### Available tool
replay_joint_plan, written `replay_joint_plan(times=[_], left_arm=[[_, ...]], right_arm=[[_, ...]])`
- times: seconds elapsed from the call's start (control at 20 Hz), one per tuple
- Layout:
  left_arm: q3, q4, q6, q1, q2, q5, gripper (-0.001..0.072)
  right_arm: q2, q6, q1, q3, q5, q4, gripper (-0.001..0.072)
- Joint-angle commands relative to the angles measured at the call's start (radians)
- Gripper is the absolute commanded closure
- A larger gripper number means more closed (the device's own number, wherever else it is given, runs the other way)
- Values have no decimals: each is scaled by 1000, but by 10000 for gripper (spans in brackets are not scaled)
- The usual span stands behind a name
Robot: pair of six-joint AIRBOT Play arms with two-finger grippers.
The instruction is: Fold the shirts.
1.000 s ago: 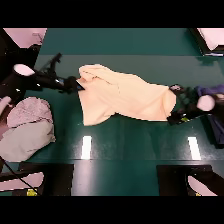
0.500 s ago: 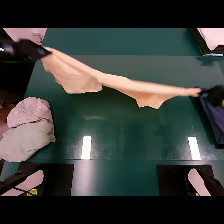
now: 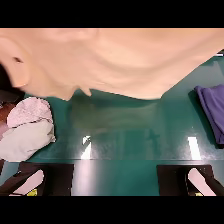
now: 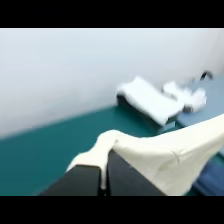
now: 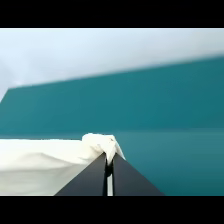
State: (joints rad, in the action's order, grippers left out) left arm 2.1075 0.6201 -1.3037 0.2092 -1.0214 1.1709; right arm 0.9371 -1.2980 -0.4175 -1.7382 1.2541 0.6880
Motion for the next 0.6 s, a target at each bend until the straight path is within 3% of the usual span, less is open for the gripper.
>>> replay_joint_plan(times=[0.0,0.15,0.35,0.55], left_arm=[[89,-40,-8,1,83,-95,683],[89,-117,-5,1,158,-138,683],[66,-144,-3,1,169,-105,683],[-208,-116,-27,1,129,-32,683]], right_arm=[[27,-28,-55,-284,8,23,701],[-4,-60,-96,-347,27,133,701],[-83,-71,-106,-212,50,235,701],[3,-73,-13,-155,135,267,701]])
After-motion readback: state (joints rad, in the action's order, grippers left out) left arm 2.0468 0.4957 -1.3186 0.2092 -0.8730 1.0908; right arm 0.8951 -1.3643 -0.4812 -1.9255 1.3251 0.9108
